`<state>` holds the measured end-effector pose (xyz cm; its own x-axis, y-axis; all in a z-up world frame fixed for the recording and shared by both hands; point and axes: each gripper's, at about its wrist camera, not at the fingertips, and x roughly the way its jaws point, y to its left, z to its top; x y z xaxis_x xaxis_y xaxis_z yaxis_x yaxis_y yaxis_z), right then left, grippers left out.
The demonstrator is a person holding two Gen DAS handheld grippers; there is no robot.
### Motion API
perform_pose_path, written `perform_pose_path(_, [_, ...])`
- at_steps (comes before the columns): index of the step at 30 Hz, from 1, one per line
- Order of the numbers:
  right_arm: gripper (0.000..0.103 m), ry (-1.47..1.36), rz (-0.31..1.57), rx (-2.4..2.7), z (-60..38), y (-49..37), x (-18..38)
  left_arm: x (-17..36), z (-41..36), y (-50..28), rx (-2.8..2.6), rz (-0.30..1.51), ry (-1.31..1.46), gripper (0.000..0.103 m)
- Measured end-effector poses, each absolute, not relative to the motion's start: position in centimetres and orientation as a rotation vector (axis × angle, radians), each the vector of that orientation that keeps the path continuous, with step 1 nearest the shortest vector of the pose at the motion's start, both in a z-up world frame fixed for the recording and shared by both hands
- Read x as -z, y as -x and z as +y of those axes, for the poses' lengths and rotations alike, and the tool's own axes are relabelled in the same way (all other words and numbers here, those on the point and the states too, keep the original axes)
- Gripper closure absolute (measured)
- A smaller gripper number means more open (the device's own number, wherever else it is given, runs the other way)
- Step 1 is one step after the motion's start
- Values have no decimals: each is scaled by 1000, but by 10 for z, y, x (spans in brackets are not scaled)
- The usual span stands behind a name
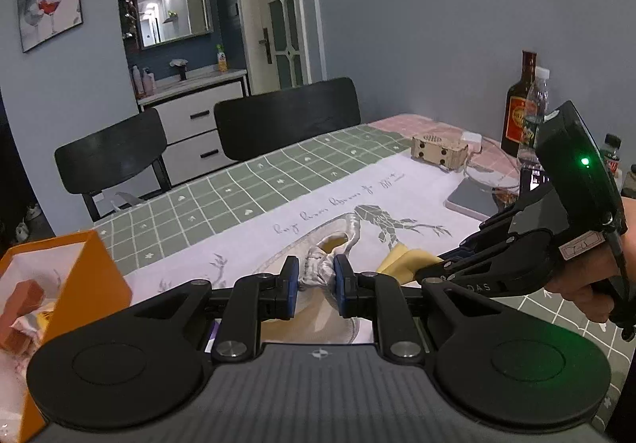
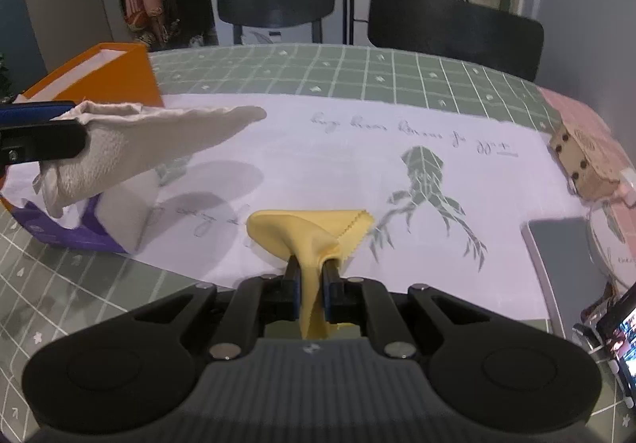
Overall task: Organize soft objects
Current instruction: 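Lift and carry the beige pouch and yellow cloth over the orange box with both tools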
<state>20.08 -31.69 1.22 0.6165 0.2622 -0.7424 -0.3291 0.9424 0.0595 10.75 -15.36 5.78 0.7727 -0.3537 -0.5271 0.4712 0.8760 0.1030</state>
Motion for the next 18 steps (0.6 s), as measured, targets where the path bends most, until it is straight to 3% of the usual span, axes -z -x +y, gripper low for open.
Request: perform_pose_path(18, [95, 182, 740, -417, -235, -173, -66, -114, -47, -86, 376, 396, -159, 83])
